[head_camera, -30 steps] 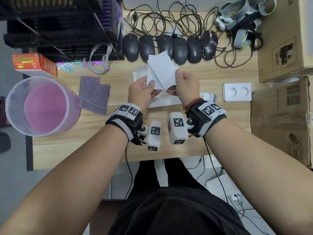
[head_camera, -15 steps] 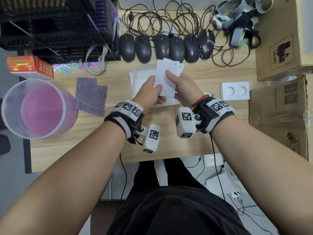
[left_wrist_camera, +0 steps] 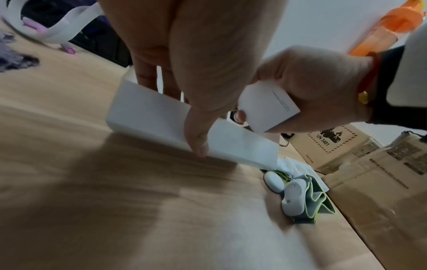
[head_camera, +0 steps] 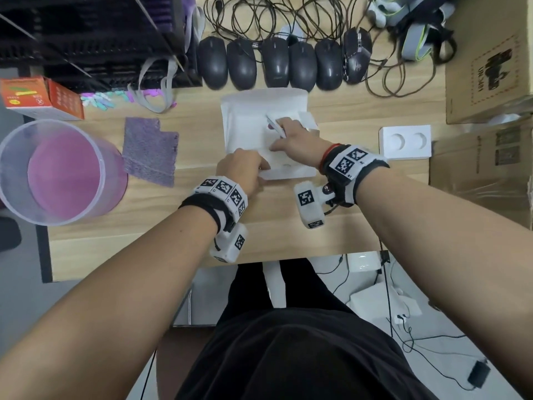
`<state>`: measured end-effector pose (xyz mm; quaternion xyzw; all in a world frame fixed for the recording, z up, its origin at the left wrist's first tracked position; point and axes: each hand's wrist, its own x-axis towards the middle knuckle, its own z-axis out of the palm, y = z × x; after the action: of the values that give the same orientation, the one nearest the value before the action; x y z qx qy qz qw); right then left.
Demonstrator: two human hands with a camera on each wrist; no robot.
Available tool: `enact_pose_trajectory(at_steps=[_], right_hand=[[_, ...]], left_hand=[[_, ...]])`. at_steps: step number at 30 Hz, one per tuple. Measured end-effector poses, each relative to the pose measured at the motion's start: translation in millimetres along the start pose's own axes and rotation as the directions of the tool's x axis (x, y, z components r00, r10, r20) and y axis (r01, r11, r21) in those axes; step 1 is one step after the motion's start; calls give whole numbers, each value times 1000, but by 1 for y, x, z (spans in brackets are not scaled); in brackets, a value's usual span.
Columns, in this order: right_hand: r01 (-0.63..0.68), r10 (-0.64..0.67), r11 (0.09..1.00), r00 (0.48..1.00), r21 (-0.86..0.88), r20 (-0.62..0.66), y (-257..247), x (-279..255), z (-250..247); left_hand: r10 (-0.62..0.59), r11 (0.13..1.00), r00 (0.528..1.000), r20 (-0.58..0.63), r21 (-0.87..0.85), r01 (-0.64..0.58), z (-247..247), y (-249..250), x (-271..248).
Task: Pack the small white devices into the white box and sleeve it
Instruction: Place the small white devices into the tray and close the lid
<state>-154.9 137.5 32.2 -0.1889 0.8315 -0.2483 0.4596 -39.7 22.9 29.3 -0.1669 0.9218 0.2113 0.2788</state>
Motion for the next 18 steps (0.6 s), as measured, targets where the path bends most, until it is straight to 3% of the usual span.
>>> enact_pose_trajectory(at_steps=[7,13,15,18], right_hand=[[77,-74,960,997,-269,21,32,-5,20],[75,-148,800,986,-595,-76,40,-9,19],[67,-144,771,987,-633,-72,42,-10,20],[84,-179,799,979,-596,-101,44,-13,22]], left_hand=[[22,996,1000,4,-83,-21,16,-4,-2],[-12,981,1000,-21,-193,8,23,-10,-1],[-34,971,998,-49,-237,21,23,-11,0],[-31,958,997,-68,-288,10,24,-11,2]])
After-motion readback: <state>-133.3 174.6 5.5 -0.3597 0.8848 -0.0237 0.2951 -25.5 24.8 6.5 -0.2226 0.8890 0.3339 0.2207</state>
